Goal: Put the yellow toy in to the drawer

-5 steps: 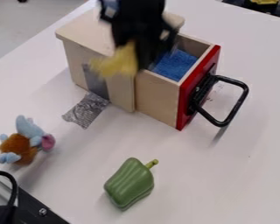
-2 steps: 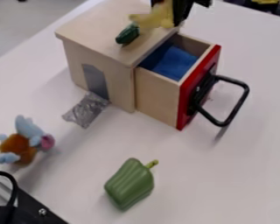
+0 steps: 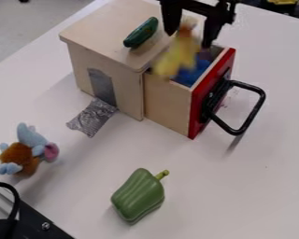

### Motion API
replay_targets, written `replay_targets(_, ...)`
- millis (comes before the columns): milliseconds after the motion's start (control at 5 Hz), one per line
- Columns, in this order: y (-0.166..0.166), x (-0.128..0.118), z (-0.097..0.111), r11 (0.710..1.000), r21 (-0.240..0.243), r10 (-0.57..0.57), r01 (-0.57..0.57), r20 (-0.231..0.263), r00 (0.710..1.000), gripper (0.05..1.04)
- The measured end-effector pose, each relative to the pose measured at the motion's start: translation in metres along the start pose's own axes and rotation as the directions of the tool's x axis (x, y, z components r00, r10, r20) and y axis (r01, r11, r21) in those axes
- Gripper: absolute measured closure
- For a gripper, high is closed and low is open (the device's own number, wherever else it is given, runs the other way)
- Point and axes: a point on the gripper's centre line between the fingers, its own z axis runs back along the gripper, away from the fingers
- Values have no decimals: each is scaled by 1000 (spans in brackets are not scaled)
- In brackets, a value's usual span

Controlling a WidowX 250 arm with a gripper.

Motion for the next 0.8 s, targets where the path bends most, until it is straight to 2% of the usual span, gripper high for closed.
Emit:
replay_targets(400,5,8,17,999,47,23,-24,15,1000,86)
replay_targets(600,-4,18,42,999,29,-47,46,18,999,86)
replay_targets(800,-8,18,41,997,27,-69,69,5,998,85)
